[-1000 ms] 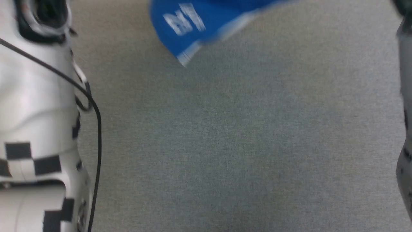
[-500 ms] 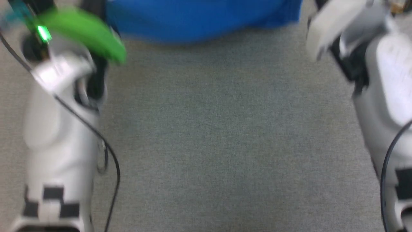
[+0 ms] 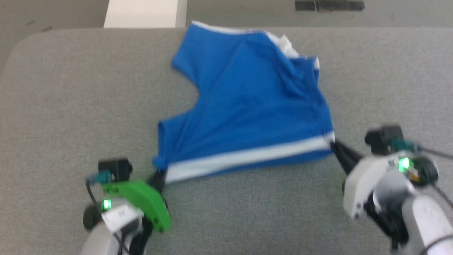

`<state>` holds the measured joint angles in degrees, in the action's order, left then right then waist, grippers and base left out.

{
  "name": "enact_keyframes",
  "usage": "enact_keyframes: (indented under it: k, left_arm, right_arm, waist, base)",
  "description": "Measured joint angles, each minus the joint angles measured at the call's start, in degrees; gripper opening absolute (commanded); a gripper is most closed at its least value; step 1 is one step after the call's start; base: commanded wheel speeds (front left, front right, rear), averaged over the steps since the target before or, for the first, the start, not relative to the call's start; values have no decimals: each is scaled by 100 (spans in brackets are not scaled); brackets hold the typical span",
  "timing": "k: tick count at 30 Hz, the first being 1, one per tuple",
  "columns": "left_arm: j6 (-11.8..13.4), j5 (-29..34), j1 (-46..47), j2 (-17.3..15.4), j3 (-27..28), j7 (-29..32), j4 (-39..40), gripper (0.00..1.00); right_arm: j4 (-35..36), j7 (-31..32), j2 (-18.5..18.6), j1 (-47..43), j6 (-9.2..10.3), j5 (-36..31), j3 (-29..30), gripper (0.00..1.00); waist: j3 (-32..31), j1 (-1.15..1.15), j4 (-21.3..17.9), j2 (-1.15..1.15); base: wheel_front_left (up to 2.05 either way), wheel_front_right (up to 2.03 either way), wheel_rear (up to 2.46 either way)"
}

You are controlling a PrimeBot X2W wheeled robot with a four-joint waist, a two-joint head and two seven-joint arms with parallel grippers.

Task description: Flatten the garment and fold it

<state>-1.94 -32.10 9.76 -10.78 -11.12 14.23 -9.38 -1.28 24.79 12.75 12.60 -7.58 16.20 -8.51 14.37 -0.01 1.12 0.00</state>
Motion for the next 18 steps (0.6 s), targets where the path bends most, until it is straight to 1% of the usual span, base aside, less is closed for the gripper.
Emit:
enact_keyframes:
  k: [7,12,15,16,18]
  left_arm:
    - [321,-227,-1389,-70,-162,701,895,0]
    - [495,-229,-2040,-190,-374,1165,1326,0]
    - [566,-219,-2272,-205,-417,1174,1581,0]
    - [567,-177,-2297,-207,-426,1077,1650,0]
    - [564,-5,-2270,-197,-407,642,1793,0]
  right_arm:
    - [725,626,-293,-1501,0,-212,535,0]
    - [1161,994,-555,-2350,0,-277,882,0]
    - [1335,1048,-673,-2705,0,-308,1006,0]
    - [1376,1022,-692,-2756,0,-307,1016,0]
    - [1490,755,-756,-2803,0,-305,1003,0]
  waist:
    - [-414,0,26,0]
    - [-601,0,86,0]
    - [-648,0,130,0]
    - [-648,0,137,0]
    - [-617,0,141,0]
  base:
    - [0,0,0]
    - [0,0,0]
    - [0,0,0]
    - [0,0,0]
    - [0,0,0]
